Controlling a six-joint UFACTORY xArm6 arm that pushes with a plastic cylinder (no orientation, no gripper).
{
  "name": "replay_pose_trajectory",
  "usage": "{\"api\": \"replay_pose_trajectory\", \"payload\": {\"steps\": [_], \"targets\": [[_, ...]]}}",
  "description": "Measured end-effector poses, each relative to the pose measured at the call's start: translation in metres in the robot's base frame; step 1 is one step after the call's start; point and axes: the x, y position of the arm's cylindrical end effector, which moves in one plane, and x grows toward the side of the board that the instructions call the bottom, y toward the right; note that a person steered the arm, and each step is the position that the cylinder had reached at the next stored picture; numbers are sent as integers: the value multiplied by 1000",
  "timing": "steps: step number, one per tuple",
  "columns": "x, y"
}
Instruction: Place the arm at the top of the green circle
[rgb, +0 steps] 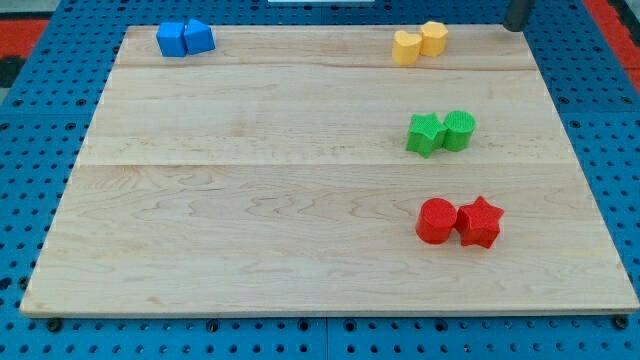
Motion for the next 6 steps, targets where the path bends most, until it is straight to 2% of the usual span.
{"api": "replay_pose_trajectory", "payload": {"steps": [1, 2, 3, 4, 5, 6], "targets": [[50, -35], [74, -80], [118, -115], [142, -119], [127, -117], [124, -39]]}}
